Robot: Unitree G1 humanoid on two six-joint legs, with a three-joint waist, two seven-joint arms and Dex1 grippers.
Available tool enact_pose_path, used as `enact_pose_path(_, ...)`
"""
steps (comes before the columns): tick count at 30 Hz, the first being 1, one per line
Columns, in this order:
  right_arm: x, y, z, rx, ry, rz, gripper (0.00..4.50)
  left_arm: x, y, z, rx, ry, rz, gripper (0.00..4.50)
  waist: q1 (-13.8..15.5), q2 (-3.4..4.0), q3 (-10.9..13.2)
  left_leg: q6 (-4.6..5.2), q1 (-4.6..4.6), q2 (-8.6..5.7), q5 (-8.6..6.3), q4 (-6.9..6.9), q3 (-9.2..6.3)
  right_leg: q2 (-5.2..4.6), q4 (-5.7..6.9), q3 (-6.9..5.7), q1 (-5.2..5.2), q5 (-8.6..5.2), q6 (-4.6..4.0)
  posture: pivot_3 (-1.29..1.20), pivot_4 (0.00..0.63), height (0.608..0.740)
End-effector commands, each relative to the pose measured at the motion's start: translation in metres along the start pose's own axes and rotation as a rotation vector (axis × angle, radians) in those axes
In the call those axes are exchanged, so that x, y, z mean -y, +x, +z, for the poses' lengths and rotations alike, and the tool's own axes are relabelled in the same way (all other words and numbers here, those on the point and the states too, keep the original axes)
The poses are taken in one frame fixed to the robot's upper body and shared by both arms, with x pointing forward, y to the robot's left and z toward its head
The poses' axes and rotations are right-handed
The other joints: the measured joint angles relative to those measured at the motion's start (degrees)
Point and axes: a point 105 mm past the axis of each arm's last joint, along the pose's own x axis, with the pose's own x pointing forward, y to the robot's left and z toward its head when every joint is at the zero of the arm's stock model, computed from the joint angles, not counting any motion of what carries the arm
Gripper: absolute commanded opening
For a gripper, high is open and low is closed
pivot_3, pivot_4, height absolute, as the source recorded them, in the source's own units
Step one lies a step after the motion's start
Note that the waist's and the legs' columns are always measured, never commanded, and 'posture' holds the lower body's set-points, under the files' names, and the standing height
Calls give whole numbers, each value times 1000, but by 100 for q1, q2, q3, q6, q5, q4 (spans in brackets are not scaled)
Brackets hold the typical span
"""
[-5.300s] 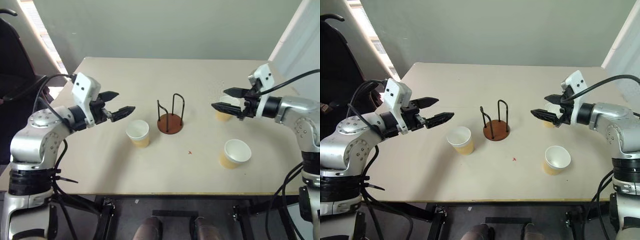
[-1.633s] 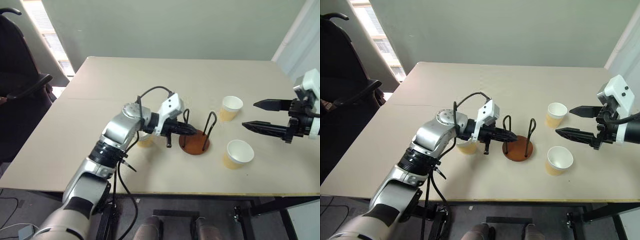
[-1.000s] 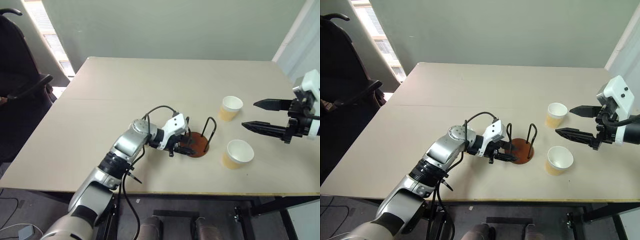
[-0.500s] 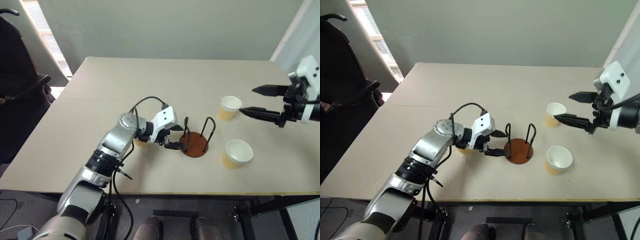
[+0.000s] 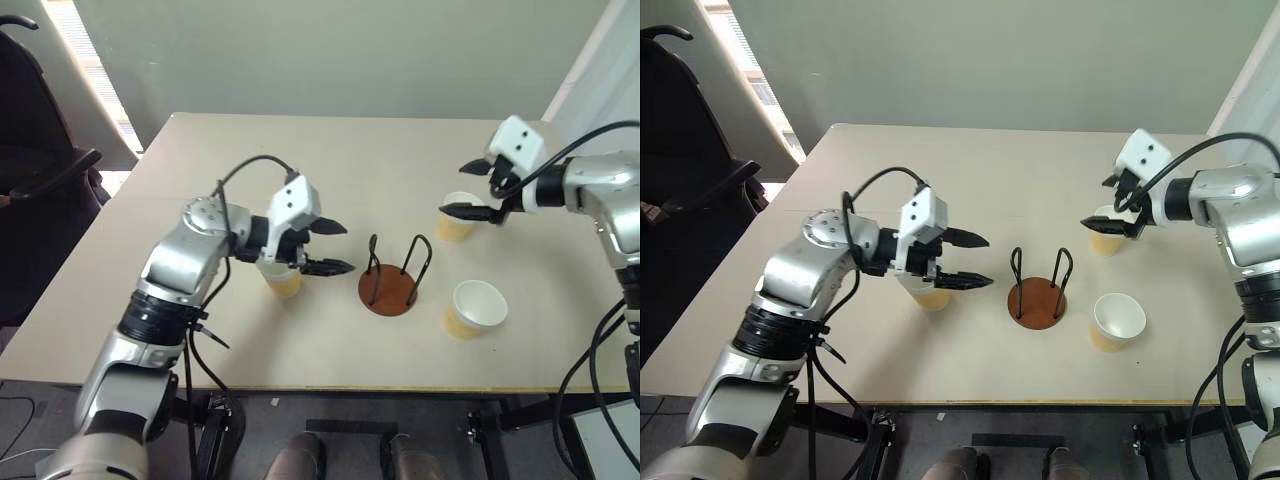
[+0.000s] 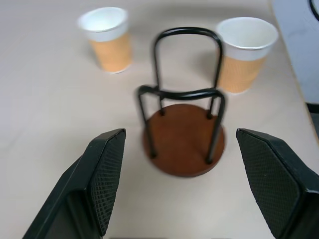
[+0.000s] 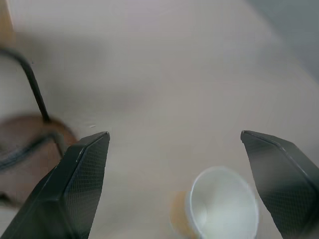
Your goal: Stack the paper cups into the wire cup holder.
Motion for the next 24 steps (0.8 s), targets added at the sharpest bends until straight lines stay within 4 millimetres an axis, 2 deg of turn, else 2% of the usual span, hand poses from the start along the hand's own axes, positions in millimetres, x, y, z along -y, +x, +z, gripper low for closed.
enact_pose_path(1, 14, -2, 7, -35, -93, -19, 4398, -13, -21, 14, 31, 25, 72, 3791, -6, 0, 0, -2, -4, 0, 1, 0, 1, 0, 0, 0, -5, 0, -1, 0, 150, 740)
enact_pose_path(4, 21, 3, -2, -87, -109, -9, 4398, -21, -31, 15, 35, 22, 119, 3791, -20, 0, 0, -12, -4, 0, 2, -3, 0, 1, -1, 0, -11, -4, -7, 0, 150, 740)
enact_pose_path(7, 25, 9, -6, -98, -88, 4, 4398, -21, -33, 18, 41, 24, 121, 3791, -9, 0, 0, -18, -4, 2, -2, -5, -4, 2, 1, -2, -13, -7, -11, 0, 150, 740)
enact_pose_path(13, 24, 17, -19, -154, -80, 54, 4398, -13, -31, 19, 44, 30, 100, 3791, -8, 0, 0, -28, -6, 1, -11, -6, -5, 2, 1, -3, -16, -8, -14, 0, 150, 740)
enact_pose_path(19, 23, 26, -37, -233, -89, 65, 4398, -12, -31, 20, 47, 27, 104, 3791, -12, 0, 0, -38, -3, 2, -17, -8, -7, 3, 6, -2, -18, -9, -16, 0, 150, 740)
enact_pose_path(23, 22, 32, -41, -257, -99, 67, 4398, -12, -30, 21, 49, 27, 106, 3791, -13, 0, 0, -40, -2, 2, -18, -9, -8, 3, 8, -2, -19, -6, -21, 0, 150, 740)
enact_pose_path(24, 22, 34, -42, -260, -102, 67, 4210, -12, -29, 21, 49, 27, 106, 3813, -13, 0, 0, -41, -2, 2, -18, -9, -7, 3, 8, -2, -20, -5, -23, 0, 150, 740)
